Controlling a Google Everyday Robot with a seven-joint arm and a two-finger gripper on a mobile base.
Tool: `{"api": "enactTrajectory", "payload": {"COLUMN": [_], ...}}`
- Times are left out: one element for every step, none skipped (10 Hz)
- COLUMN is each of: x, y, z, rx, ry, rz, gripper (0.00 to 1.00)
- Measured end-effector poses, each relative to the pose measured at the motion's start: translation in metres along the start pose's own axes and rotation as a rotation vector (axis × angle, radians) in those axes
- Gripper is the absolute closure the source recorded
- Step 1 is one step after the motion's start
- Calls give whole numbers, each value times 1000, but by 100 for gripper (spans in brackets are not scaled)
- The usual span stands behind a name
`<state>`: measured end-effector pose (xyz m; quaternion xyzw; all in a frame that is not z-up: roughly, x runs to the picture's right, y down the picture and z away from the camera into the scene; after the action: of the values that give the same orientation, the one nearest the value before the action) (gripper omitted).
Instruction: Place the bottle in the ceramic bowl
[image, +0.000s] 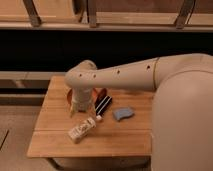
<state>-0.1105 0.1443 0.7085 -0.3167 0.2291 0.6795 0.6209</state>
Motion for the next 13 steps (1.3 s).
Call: {"api": "enactTrajectory", "payload": {"x": [7,9,8,5,4,3,4,6,7,4,-2,-10,-16], "y": [-4,-8,-11,-15,-13,-11,-8,-6,-6,-8,-9,-9,-7], "z": [11,20,25,32,36,43,51,64,71,80,88,94,100], "rx": [-32,-56,-74,-98,-110,-121,-123,-119,-112,-101,-93,-90,-88], "ry": [22,35,39,39,41,50,66,90,107,118,121,119,119], "rz": [30,53,64,64,52,36,18,1,-9,-14,-17,-22,-30], "gripper": [35,35,35,35,35,35,35,35,35,35,35,35,35]}}
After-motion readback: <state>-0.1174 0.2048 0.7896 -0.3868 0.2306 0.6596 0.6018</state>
